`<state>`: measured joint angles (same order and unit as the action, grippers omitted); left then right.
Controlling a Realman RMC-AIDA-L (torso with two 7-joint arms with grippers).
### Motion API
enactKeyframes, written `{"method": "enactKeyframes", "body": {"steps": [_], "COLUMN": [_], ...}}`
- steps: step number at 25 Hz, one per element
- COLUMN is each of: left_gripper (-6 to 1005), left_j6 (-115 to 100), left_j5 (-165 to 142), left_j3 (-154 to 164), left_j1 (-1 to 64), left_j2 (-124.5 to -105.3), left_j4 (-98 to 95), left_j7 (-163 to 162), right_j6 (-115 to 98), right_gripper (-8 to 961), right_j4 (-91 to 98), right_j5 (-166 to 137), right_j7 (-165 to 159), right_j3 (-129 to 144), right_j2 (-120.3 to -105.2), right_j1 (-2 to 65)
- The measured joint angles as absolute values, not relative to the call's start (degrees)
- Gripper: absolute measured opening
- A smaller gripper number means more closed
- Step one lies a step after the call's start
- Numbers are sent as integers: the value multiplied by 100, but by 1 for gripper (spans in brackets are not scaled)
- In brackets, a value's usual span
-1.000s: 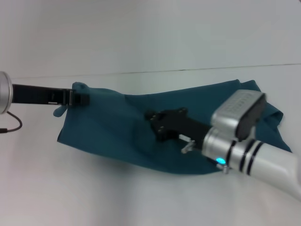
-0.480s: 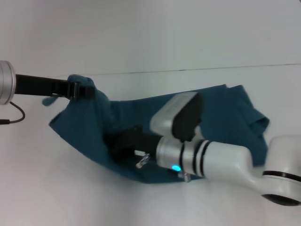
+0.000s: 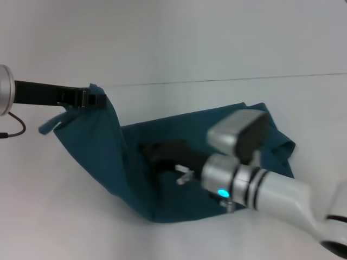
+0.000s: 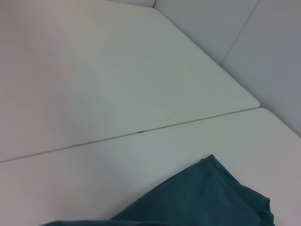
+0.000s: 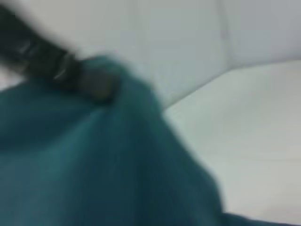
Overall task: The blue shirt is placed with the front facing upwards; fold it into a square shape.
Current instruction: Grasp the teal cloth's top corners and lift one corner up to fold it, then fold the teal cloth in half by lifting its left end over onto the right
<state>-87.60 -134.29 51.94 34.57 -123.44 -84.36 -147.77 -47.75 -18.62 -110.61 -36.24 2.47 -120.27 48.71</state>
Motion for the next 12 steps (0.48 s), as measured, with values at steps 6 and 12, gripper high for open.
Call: {"method": "enactKeyframes", "body": {"steps": [6, 12], "left_gripper": [33, 34], "left_j6": [-8776, -8799], "left_j5": [-13429, -13429], "left_j3": [5187, 5180], "left_j1": [3478, 3520], "left_j2": [-12341, -12340], "left_j4": [-8531, -8729], "left_j7": [-14777, -14804], "right_j6": [-5069, -4393], "right_gripper": [39, 42], "right_j4": [-1693, -2094], "right_j5": [-11071, -11384], "right_j7": [-3638, -3590], "right_j3": [-68, -57], "right_j2": [-12027, -12082], "right_j1": [4404, 4728]}}
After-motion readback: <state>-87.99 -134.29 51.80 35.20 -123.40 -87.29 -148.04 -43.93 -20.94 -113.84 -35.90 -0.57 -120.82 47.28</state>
